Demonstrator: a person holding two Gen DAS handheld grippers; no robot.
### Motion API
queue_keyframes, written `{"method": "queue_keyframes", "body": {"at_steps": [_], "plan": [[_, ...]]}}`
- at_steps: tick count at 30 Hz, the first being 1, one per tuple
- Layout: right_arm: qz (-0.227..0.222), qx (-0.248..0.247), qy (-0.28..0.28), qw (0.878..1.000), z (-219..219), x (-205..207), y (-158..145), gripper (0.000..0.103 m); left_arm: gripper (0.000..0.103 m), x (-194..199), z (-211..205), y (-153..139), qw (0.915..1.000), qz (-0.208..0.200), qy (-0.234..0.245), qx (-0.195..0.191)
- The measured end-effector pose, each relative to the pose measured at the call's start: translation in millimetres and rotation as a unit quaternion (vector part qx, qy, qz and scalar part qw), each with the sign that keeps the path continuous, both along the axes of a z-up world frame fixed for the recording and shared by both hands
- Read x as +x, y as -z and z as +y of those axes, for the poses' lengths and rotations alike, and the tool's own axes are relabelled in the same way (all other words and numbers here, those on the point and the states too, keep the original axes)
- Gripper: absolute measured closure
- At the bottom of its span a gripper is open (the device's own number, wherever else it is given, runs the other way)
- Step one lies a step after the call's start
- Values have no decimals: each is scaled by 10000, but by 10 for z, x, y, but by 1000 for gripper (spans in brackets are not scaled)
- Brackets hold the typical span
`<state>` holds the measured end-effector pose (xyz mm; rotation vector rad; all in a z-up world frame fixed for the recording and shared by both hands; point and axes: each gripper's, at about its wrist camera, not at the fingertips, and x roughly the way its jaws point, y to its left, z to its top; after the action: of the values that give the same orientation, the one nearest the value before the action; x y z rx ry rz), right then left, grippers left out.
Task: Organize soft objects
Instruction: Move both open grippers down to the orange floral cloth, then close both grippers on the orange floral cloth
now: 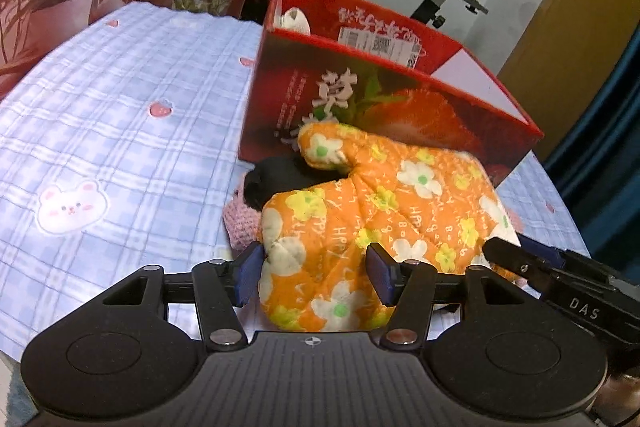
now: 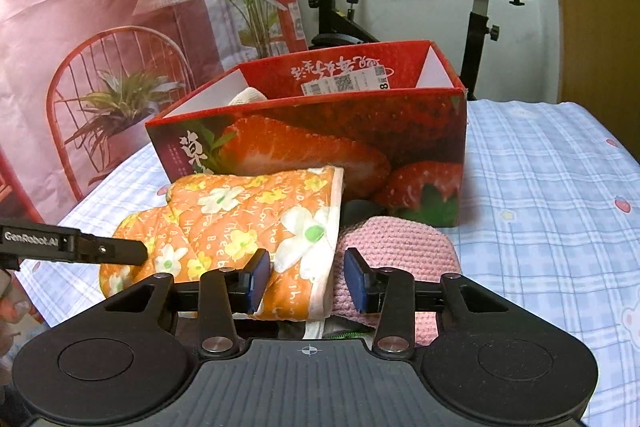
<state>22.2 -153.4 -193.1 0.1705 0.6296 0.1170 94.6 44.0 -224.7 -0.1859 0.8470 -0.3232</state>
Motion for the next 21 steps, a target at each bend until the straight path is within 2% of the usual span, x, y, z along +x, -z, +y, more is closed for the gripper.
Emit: {"method": "queue_keyframes", "body": {"at_steps": [7,9,11,21], "plan": [[-4,27,-8,10000,-14,-14,-7,65,46,11,-29,41,10000,37,46,-17],[1,26,-10,10000,-14,-18,-6,65,58,8,-38,46,10000,1,56,11],[-1,26,-8,10000,-10,-22,-5,65,84,-1,-43,42,9999,-49,135,58],[-91,7,6,10000,7,-49,-38,65,86,-3,-38,56,9998,-27,176,77]]}}
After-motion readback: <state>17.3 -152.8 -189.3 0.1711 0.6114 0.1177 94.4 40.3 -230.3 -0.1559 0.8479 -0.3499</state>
